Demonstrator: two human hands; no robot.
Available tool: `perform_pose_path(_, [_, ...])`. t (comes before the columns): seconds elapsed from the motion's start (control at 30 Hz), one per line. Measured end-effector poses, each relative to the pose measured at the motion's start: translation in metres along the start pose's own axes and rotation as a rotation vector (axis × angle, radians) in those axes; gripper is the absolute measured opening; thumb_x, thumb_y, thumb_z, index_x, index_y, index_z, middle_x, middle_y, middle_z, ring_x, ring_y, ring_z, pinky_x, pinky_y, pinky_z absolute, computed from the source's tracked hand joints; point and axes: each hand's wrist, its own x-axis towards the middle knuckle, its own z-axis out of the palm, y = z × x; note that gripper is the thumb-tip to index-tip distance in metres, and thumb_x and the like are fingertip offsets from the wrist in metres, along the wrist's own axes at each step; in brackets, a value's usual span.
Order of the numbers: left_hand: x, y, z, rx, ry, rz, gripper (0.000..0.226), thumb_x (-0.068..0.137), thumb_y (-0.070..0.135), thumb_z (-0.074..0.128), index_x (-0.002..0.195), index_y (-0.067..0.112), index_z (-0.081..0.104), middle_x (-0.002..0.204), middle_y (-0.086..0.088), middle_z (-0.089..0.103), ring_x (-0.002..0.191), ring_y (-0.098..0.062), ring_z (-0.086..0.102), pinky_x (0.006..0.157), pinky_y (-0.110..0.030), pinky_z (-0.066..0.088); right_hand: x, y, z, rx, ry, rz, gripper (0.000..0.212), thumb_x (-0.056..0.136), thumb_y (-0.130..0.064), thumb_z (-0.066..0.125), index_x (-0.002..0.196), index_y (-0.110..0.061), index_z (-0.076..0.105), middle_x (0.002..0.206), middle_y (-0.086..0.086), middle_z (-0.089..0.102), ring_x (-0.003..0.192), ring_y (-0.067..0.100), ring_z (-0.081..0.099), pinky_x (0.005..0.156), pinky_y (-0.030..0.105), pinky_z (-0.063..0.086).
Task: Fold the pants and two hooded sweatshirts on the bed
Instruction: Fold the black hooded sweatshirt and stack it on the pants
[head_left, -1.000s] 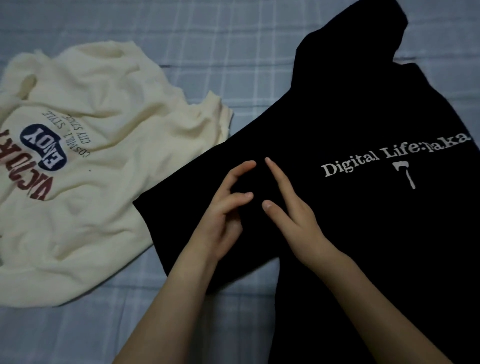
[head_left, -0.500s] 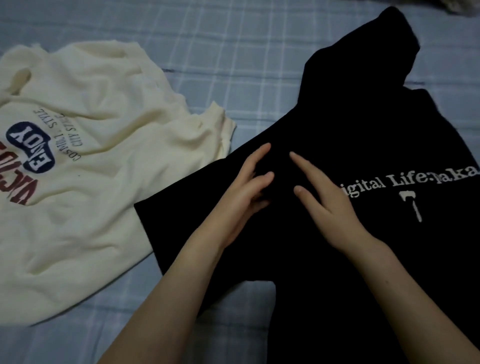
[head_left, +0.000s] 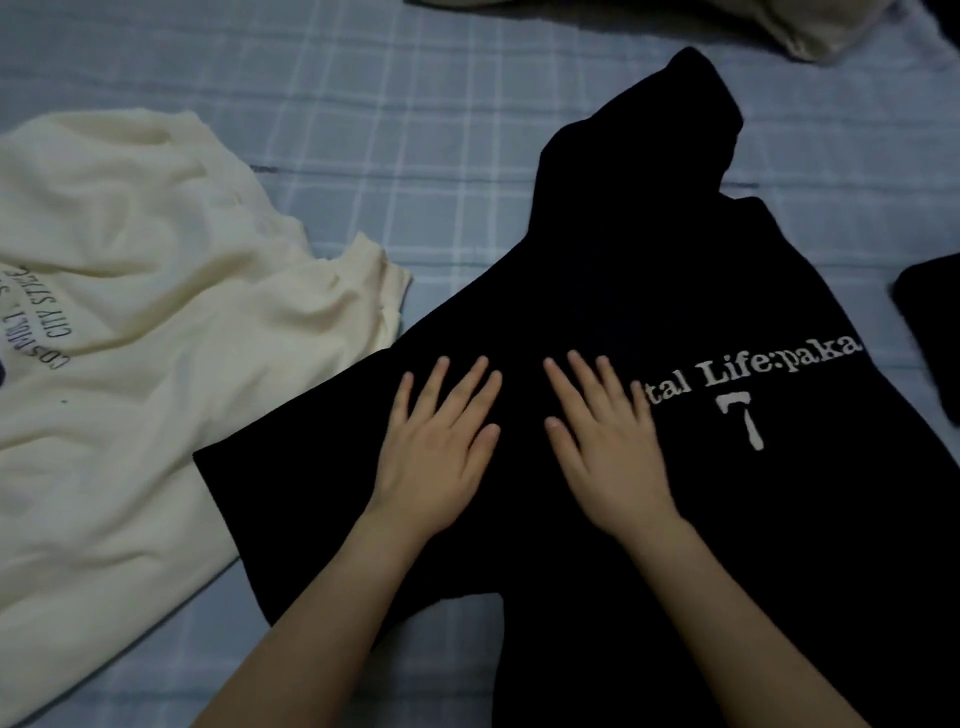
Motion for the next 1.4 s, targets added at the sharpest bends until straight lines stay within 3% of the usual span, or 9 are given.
perform_pose_path(0.13, [0.007, -0.006, 0.010, 0.003, 0.053, 0.024, 0.056, 0.101, 0.047, 0.020, 0.153, 0.030, 0.030, 0.160, 0.009, 0.028, 0.149, -0.025, 0.021, 0.120, -0.049, 0.011, 0.003, 0.005, 0.020, -0.011, 0.026, 0.021, 0.059, 0.101, -0.047, 0.022, 0.159, -0.035, 0.015, 0.166, -0.004, 0.019, 0.154, 0.018, 0.010, 0.124, 0.047, 0.010])
perform_pose_path(0.3, [0.004, -0.005, 0.010, -0.012, 0.077, 0.017, 0.055, 0.100, 0.045, 0.024, 0.151, 0.029, 0.036, 0.157, 0.007, 0.035, 0.148, -0.026, 0.026, 0.120, -0.051, 0.016, 0.002, 0.005, 0.021, -0.011, 0.017, 0.022, 0.060, 0.100, -0.047, 0.023, 0.158, -0.036, 0.017, 0.165, -0.005, 0.022, 0.154, 0.018, 0.012, 0.124, 0.045, 0.009])
perform_pose_path(0.87, [0.005, -0.003, 0.006, 0.009, 0.023, 0.017, 0.055, 0.099, 0.044, 0.025, 0.150, 0.028, 0.038, 0.156, 0.006, 0.038, 0.146, -0.028, 0.029, 0.118, -0.052, 0.018, 0.004, 0.005, 0.022, -0.021, 0.002, 0.041, 0.061, 0.099, -0.046, 0.027, 0.158, -0.037, 0.016, 0.165, -0.005, 0.023, 0.153, 0.018, 0.013, 0.124, 0.046, 0.011])
perform_pose_path(1.0, [0.003, 0.005, -0.007, 0.080, -0.055, -0.027, 0.063, 0.095, 0.047, 0.014, 0.152, 0.030, 0.034, 0.159, 0.008, 0.030, 0.148, -0.027, 0.025, 0.118, -0.051, 0.016, 0.007, 0.000, 0.001, 0.036, -0.136, 0.017, 0.062, 0.101, -0.046, 0.035, 0.159, -0.037, 0.012, 0.167, -0.006, 0.012, 0.154, 0.017, 0.004, 0.124, 0.045, 0.005])
perform_pose_path(1.1, [0.007, 0.020, -0.024, 0.174, -0.170, -0.126, 0.057, 0.100, 0.048, 0.017, 0.156, 0.035, 0.017, 0.164, 0.011, 0.011, 0.151, -0.024, 0.012, 0.120, -0.051, 0.011, 0.000, 0.023, -0.048, 0.302, -0.173, -0.118, 0.057, 0.098, -0.037, 0.051, 0.152, -0.027, 0.039, 0.164, -0.001, 0.026, 0.153, 0.020, 0.015, 0.124, 0.043, 0.015])
perform_pose_path(1.17, [0.010, 0.046, -0.038, 0.163, -0.142, -0.206, 0.058, 0.102, 0.043, 0.031, 0.156, 0.026, 0.019, 0.165, 0.003, 0.010, 0.151, -0.027, 0.011, 0.120, -0.052, 0.011, -0.020, 0.063, -0.086, 0.365, 0.085, -0.163, 0.049, 0.091, -0.025, 0.056, 0.139, -0.015, 0.057, 0.150, 0.007, 0.048, 0.141, 0.025, 0.040, 0.118, 0.039, 0.031])
perform_pose_path(1.23, [0.010, 0.093, -0.052, 0.008, -0.049, -0.226, 0.060, 0.101, 0.038, 0.039, 0.155, 0.015, 0.026, 0.164, -0.009, 0.017, 0.150, -0.031, 0.014, 0.120, -0.053, 0.014, -0.047, 0.122, -0.111, 0.313, 0.303, -0.048, 0.048, 0.090, -0.020, 0.056, 0.137, -0.012, 0.059, 0.141, 0.009, 0.057, 0.130, 0.026, 0.050, 0.112, 0.037, 0.037])
perform_pose_path(1.27, [0.010, 0.122, -0.055, -0.083, 0.002, -0.189, 0.059, 0.101, 0.038, 0.039, 0.154, 0.015, 0.028, 0.162, -0.011, 0.021, 0.150, -0.032, 0.017, 0.119, -0.053, 0.015, -0.061, 0.154, -0.119, 0.278, 0.313, 0.053, 0.048, 0.093, -0.020, 0.055, 0.140, -0.012, 0.056, 0.141, 0.009, 0.056, 0.129, 0.028, 0.049, 0.111, 0.038, 0.037])
perform_pose_path(1.4, [0.030, 0.235, -0.031, -0.149, 0.043, 0.060, 0.067, 0.092, 0.054, 0.019, 0.155, 0.031, 0.025, 0.163, 0.000, 0.020, 0.151, -0.026, 0.016, 0.120, -0.050, 0.011, -0.097, 0.248, -0.113, 0.400, -0.003, 0.412, 0.057, 0.100, -0.040, 0.050, 0.153, -0.028, 0.034, 0.153, 0.003, 0.039, 0.135, 0.029, 0.037, 0.108, 0.036, 0.030])
